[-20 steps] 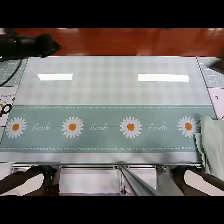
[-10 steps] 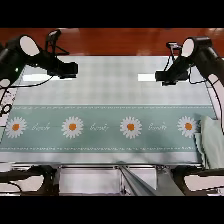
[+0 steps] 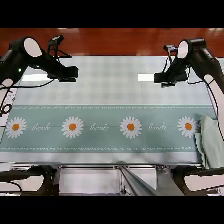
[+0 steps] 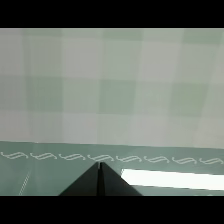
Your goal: Fold the shirts.
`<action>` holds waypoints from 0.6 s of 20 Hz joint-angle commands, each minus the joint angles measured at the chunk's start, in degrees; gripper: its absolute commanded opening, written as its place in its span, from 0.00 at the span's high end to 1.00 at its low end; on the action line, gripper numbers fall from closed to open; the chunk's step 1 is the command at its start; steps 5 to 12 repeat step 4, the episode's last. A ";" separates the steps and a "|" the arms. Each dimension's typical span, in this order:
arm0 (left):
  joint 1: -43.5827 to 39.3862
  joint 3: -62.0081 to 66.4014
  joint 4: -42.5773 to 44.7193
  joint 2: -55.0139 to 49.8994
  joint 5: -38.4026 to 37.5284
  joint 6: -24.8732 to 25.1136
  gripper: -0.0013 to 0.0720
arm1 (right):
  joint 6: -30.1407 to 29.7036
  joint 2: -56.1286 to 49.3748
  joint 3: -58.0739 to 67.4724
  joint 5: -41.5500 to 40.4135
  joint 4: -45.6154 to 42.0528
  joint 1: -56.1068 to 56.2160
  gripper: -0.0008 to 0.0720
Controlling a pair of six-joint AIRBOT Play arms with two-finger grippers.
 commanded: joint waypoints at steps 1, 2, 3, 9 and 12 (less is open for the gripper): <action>-0.02 -0.02 0.11 -0.04 -0.31 -0.07 0.95 | 0.09 -0.02 0.07 0.07 -0.13 0.07 0.96; -0.02 -0.02 0.11 -0.04 -0.31 -0.04 0.95 | 0.09 -0.02 0.07 0.07 -0.11 0.07 0.96; -0.02 -0.02 0.11 -0.04 -0.31 -0.07 0.95 | 0.07 -0.02 0.07 0.07 -0.11 0.07 0.96; -0.02 -0.02 0.11 -0.04 -0.31 -0.07 0.95 | 0.07 -0.02 0.07 0.07 -0.13 0.07 0.96; -0.02 -0.02 0.11 -0.04 -0.31 -0.07 0.95 | 0.07 -0.02 0.07 0.07 -0.13 0.07 0.96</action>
